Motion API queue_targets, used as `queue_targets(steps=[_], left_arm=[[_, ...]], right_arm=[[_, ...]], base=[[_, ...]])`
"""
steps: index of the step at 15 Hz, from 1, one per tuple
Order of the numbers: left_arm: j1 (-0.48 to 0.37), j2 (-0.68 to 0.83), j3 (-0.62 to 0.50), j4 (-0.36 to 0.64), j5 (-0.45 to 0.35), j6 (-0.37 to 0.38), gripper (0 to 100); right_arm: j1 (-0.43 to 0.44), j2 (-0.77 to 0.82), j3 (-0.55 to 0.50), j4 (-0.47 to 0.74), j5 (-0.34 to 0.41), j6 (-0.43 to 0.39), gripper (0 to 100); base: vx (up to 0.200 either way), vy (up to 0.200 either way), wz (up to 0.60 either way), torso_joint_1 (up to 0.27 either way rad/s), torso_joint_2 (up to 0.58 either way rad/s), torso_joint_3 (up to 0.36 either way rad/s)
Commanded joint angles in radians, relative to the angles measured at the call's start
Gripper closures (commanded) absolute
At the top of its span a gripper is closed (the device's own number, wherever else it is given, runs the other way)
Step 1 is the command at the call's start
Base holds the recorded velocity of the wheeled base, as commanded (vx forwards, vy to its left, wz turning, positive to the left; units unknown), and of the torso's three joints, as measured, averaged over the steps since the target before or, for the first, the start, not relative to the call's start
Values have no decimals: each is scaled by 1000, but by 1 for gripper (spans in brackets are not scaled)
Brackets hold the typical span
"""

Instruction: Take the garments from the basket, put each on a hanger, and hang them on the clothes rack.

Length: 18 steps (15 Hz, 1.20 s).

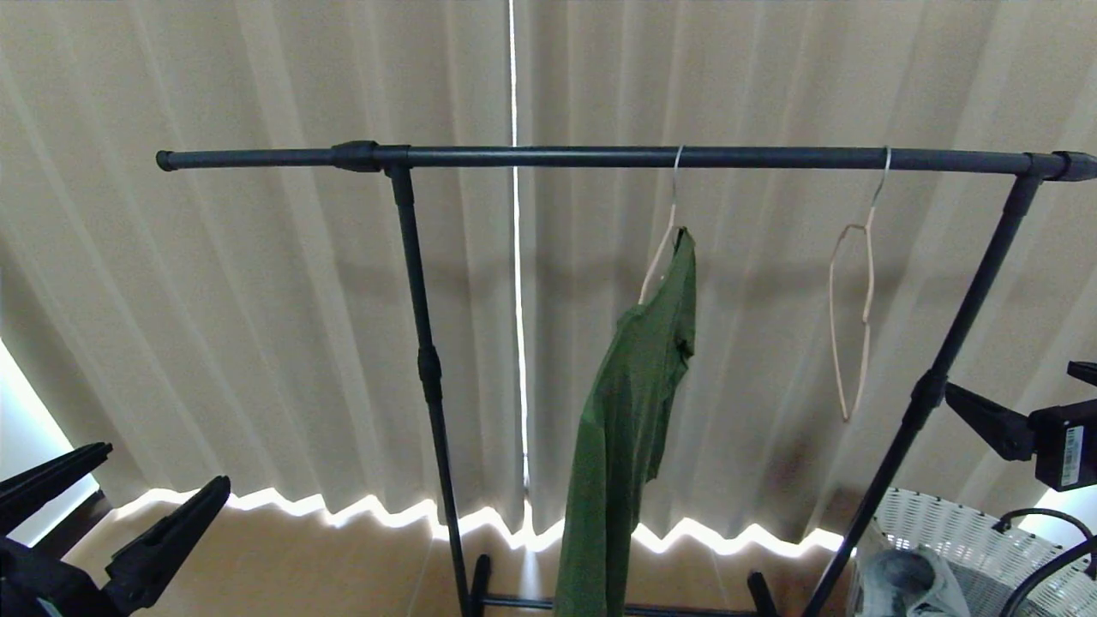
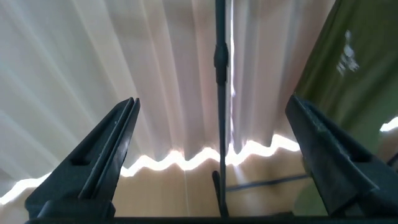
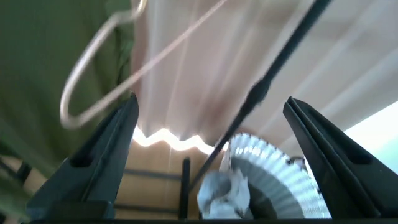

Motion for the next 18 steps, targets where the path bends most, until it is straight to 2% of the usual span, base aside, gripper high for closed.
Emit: queue_targets(steps=[1,5,11,14,16,18], left_arm=[[0,2,0,0,1,1,0],[0,4,3,0,1,1,0],[2,41,5,1,-1,-4,0],[8,70,5,1,-1,-2,0],[5,93,9,1,-1,1,0],[6,104,3,1,-1,1,0]], right_arm=[[-1,21,2,-5,0,0,0],[-1,19,2,-8,0,-2,0],[-1,50,23,-19,5,9,0],[-1,45,72,-91,14,6,0],[-1,39,206,-266,12,4,0],[-1,48,288,-347,14,4,0]], base=[[-200,0,0,7,12,-2],[-200,0,0,0,5,1],[0,0,0,0,0,0],[0,0,0,0,0,0],[0,0,0,0,0,0],[0,0,0,0,0,0]])
